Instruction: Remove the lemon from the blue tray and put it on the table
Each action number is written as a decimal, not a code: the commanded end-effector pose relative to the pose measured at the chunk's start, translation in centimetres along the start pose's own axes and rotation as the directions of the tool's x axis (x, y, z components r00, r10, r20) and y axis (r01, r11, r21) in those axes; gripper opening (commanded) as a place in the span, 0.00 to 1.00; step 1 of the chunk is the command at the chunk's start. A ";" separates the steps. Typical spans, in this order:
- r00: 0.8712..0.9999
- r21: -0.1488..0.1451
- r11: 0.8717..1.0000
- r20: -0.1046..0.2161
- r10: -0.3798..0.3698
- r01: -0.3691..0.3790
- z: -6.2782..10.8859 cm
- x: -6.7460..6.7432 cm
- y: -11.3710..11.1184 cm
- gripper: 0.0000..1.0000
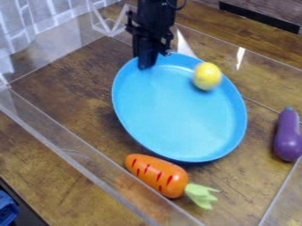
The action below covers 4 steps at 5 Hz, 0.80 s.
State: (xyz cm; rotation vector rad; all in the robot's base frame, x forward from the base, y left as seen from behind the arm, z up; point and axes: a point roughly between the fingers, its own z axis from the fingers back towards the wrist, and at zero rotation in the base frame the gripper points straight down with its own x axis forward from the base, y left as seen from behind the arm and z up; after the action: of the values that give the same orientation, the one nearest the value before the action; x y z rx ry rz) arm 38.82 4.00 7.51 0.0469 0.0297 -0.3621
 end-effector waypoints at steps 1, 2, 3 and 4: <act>0.994 0.078 0.997 0.107 -0.005 -0.003 5.0 -0.2 2.0 0.00; 0.994 0.094 0.994 0.095 -0.058 0.049 5.5 -0.2 0.9 0.00; 0.988 0.103 0.988 0.087 -0.124 0.115 5.8 -0.4 -0.8 0.00; 0.979 0.113 0.978 0.083 -0.184 0.174 6.1 -0.3 -2.4 0.00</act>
State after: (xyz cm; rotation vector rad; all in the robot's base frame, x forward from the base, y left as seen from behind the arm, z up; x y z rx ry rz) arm 37.76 2.18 9.50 0.0994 0.0251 -0.5242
